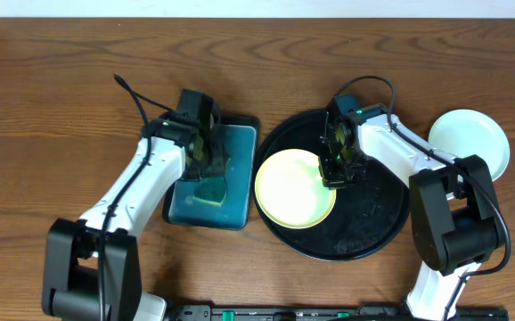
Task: Clean dirty plates on tray and stack at the side
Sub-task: 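Return the sponge to the teal tray water with the left gripper, then lift the yellow plate off the black tray with the right gripper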
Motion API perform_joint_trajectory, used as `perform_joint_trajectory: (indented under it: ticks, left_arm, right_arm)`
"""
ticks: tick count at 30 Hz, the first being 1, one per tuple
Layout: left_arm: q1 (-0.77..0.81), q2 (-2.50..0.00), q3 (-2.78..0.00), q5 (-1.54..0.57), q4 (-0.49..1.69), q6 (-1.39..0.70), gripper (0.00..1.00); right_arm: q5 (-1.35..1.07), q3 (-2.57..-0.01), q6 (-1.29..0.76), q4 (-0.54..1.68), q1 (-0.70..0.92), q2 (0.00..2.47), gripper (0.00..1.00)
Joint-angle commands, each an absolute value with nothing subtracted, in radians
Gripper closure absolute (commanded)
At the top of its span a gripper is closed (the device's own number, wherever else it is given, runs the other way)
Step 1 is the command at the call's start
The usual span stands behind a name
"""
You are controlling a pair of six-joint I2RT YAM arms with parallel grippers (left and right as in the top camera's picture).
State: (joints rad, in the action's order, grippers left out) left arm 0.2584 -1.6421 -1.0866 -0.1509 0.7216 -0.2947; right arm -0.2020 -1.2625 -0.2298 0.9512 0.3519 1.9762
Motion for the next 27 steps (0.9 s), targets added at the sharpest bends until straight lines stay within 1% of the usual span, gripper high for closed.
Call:
perform_joint_trajectory:
  ticks: [1, 10, 17, 27]
  left_arm:
    - [0.276, -1.679, -1.044, -0.147, 0.705, -0.312, 0.62]
    - [0.328, -1.807, -1.030, -0.147, 0.660, -0.311, 0.62]
    - [0.337, -1.908, -1.030, -0.147, 0.650, -0.312, 0.63]
    - [0.337, -1.879, -1.033, -0.147, 0.661, -0.311, 0.63]
  right_arm:
    - [-0.214, -1.215, -0.232, 0.948, 0.378, 2.033, 0.99]
    - [-0.205, -1.216, -0.232, 0.978, 0.370, 2.022, 0.99]
    - [-0.139, -1.216, -0.232, 0.999, 0.366, 1.933, 0.99]
    - [0.045, -1.216, -0.270, 1.013, 0.363, 1.746, 0.99]
